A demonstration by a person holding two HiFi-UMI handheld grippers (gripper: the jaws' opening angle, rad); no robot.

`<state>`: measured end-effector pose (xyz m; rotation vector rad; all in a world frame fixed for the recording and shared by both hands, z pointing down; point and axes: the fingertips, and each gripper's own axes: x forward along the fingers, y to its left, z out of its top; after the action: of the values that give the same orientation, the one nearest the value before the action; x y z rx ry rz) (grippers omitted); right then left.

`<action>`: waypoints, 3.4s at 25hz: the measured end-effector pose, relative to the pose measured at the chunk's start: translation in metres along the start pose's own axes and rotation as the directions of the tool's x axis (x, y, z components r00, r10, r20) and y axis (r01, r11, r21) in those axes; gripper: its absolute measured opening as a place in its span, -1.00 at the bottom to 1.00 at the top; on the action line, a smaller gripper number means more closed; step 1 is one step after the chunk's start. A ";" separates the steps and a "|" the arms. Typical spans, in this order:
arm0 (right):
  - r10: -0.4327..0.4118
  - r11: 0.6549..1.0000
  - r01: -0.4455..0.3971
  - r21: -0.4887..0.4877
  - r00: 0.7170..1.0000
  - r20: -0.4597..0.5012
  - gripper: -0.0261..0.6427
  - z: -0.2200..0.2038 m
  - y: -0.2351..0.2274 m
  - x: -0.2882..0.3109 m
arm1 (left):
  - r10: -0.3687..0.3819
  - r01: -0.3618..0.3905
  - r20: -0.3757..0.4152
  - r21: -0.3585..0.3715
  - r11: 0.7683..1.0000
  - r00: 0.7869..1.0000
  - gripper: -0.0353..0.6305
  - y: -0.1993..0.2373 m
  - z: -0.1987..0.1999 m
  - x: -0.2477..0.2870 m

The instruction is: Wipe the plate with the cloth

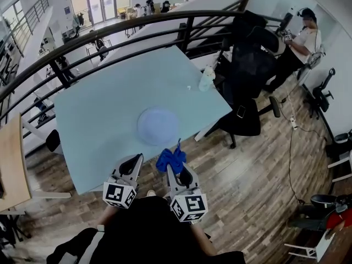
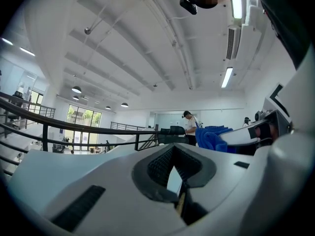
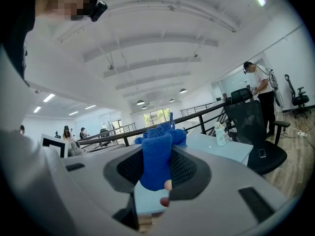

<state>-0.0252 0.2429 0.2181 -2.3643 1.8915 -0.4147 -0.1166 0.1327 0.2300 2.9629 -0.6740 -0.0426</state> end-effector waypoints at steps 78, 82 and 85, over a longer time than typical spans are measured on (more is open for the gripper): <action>0.633 0.736 -0.675 0.048 0.663 -0.400 -0.57 -0.023 -0.107 0.264 | 0.702 -0.710 -0.125 -0.028 0.704 0.701 -0.89 0.061 -0.061 0.138; 0.621 0.743 -0.667 0.056 0.657 -0.427 -0.57 -0.041 -0.106 0.276 | 0.700 -0.711 -0.147 -0.032 0.702 0.699 -0.89 0.069 -0.073 0.140; 0.605 0.756 -0.651 0.064 0.658 -0.448 -0.57 -0.055 -0.106 0.286 | 0.700 -0.715 -0.167 -0.044 0.698 0.694 -0.89 0.076 -0.082 0.142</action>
<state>0.1169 -0.0037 0.3399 -1.5397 2.8288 -0.8441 -0.0172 0.0110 0.3194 2.3614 -1.6783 0.1811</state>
